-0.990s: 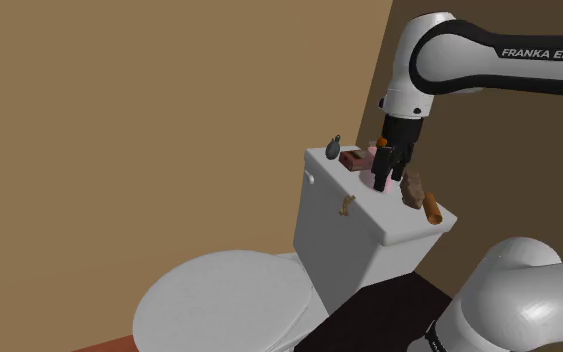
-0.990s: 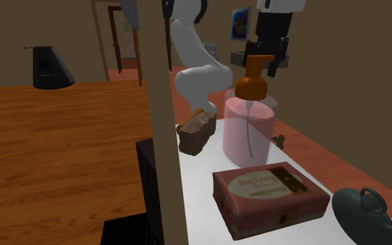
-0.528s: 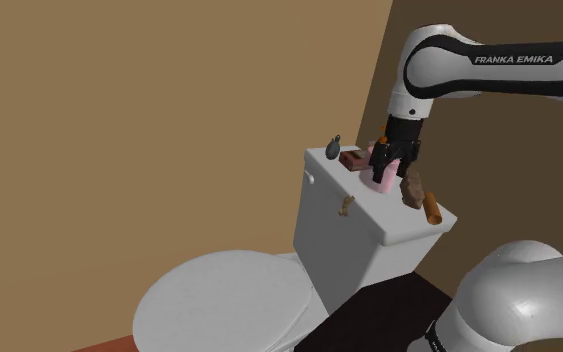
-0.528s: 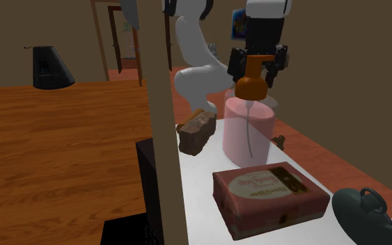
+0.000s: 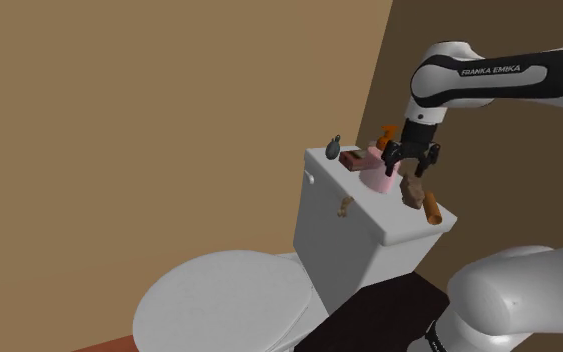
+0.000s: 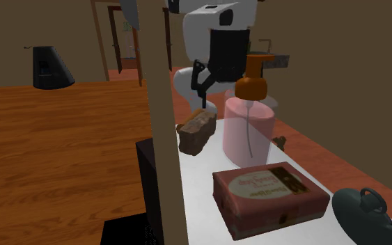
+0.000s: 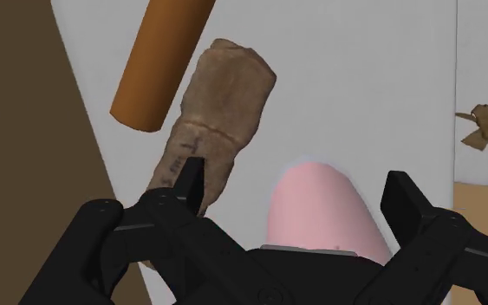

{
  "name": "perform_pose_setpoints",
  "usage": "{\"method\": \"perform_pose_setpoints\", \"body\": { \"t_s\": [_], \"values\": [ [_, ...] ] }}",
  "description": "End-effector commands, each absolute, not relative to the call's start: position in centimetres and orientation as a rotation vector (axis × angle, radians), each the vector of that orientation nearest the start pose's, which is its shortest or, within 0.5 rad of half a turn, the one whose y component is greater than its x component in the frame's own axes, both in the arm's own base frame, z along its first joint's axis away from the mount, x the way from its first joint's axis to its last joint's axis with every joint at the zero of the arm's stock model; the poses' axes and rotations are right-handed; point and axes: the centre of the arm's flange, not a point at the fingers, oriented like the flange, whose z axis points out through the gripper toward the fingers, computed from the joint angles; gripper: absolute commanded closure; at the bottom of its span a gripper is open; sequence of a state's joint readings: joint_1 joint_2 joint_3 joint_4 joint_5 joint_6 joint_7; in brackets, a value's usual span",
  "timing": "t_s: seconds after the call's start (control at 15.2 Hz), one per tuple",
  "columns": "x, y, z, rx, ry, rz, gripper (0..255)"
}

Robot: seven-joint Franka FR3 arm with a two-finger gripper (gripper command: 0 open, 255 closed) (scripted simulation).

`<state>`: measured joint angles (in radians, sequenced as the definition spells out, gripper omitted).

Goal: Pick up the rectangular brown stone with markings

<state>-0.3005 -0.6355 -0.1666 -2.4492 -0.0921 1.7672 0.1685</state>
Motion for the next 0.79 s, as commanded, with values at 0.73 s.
{"method": "perform_pose_setpoints", "body": {
  "t_s": [0.73],
  "values": [
    [29.3, -23.0, 45.9, -2.882, 1.256, 0.036, 0]
  ]
}}
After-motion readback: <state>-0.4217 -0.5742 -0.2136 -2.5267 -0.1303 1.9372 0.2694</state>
